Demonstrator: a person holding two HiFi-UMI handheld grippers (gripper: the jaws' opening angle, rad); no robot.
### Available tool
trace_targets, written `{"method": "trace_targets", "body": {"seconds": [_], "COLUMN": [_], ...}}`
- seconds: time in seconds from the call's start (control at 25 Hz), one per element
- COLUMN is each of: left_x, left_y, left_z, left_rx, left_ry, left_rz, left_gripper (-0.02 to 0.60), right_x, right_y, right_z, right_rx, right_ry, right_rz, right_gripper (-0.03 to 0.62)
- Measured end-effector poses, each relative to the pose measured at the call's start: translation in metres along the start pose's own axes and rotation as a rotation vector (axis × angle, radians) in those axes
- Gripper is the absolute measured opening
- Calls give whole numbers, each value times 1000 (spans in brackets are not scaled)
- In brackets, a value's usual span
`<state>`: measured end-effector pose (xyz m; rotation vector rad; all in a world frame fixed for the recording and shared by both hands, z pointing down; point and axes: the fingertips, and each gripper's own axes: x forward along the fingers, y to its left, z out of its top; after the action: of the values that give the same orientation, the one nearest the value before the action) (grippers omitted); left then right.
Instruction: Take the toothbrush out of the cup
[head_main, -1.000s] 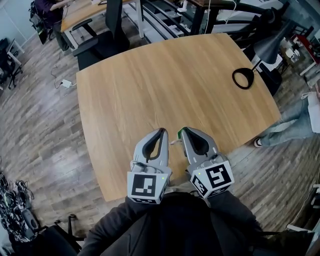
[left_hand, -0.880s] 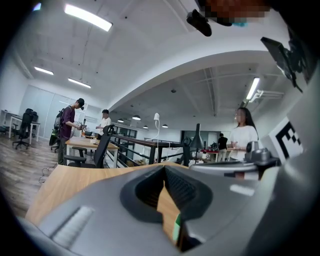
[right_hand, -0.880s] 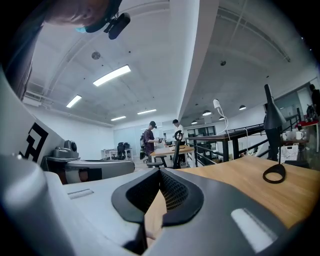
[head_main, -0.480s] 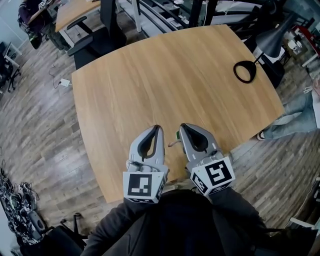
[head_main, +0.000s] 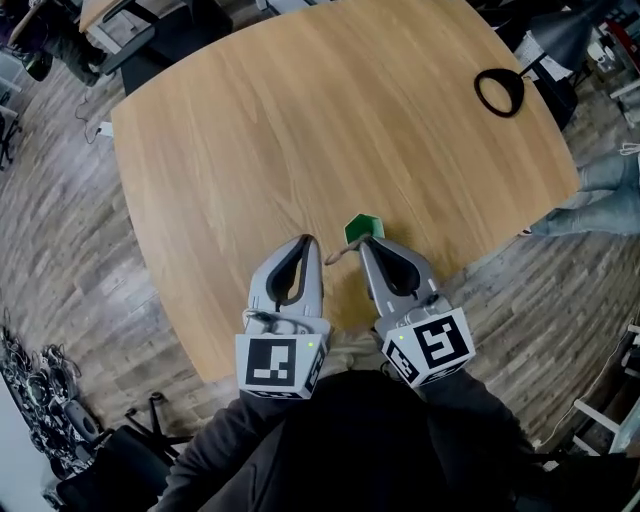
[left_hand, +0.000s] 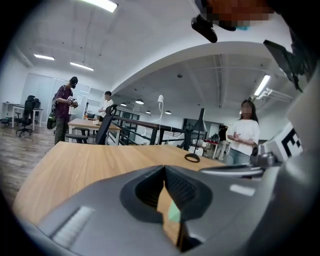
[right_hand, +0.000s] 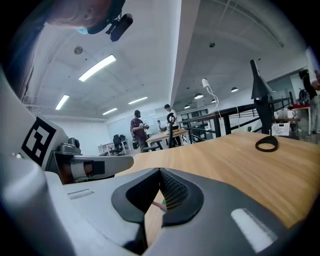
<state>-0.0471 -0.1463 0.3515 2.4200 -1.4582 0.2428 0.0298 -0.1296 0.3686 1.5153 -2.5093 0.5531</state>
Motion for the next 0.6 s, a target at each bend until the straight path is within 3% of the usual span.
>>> {"method": "trace_targets", "body": {"seconds": [0.2,0.6], "left_x": [2,-2], "left_y": [2,1], "left_z": [-24,-36], "left_rx": [-4,-1], "left_ry": [34,45], "left_rz": [12,16], "left_gripper": [8,8], "right_x": [-4,-8], "right_y": [0,10], "right_z": [-26,-41], "right_rx": [-5,-69], "right_ry": [26,31], "right_rz": [-1,-4], "right_gripper": [2,8]}}
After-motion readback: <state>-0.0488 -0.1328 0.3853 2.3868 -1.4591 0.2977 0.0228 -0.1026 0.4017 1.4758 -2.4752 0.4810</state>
